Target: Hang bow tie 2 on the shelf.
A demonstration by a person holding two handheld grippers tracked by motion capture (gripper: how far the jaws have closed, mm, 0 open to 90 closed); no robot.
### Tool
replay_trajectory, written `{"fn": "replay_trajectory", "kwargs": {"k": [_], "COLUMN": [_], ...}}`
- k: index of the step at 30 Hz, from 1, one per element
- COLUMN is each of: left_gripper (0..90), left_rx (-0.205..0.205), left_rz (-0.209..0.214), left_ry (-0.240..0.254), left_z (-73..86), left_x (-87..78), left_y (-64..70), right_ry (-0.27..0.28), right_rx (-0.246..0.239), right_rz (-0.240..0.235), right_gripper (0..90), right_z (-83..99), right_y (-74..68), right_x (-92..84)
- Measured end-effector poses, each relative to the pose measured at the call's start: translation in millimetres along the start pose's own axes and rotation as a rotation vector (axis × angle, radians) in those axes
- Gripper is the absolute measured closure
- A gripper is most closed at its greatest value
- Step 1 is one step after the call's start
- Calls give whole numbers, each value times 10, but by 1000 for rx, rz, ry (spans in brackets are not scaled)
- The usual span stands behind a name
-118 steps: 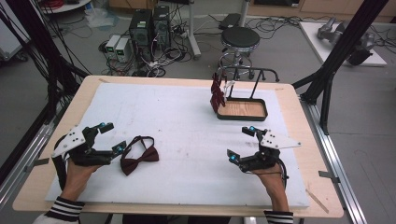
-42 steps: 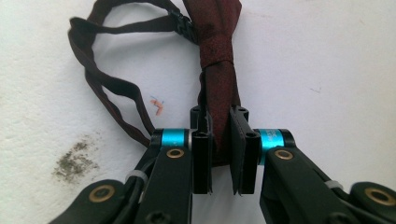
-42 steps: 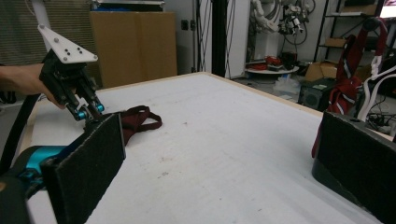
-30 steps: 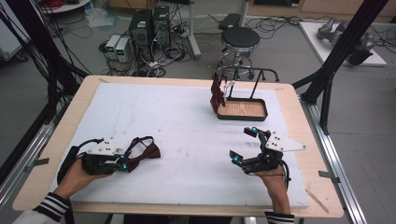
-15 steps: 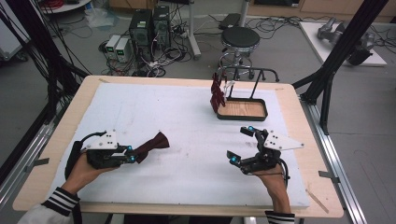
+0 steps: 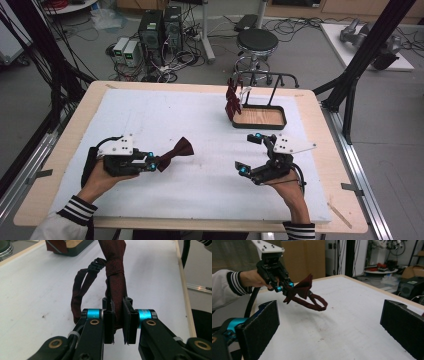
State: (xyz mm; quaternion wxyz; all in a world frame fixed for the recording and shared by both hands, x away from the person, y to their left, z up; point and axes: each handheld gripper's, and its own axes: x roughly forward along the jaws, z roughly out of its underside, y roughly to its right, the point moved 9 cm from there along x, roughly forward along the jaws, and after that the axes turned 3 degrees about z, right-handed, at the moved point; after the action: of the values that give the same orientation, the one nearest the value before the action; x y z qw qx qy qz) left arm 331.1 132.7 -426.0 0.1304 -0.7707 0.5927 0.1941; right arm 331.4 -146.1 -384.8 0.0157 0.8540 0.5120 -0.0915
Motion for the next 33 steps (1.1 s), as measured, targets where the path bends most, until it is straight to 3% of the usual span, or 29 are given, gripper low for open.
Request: {"fn": "replay_trajectory", "kwargs": {"k": [10,22,24,33], "left_gripper": [812,812,812,812], "left_rx": [9,25,30,49], "left_rz": [65,132,141,155], "left_ry": [82,128,128,128], "left_z": [-246,-397,-408,-438], "left_x": [156,321,336,396], "left_y": [63,170,186,232], "right_ry": [-55,-129,-139,-186], "right_rx": [1,-17,-24,-31], "right_rz": [-55,-142,-161,-226], "right_gripper": [44,77,157,259], "right_z": [-27,-139,-153,-164], "right_y": [-66,-192,-210,-255], "right_x": [123,319,352,481]}}
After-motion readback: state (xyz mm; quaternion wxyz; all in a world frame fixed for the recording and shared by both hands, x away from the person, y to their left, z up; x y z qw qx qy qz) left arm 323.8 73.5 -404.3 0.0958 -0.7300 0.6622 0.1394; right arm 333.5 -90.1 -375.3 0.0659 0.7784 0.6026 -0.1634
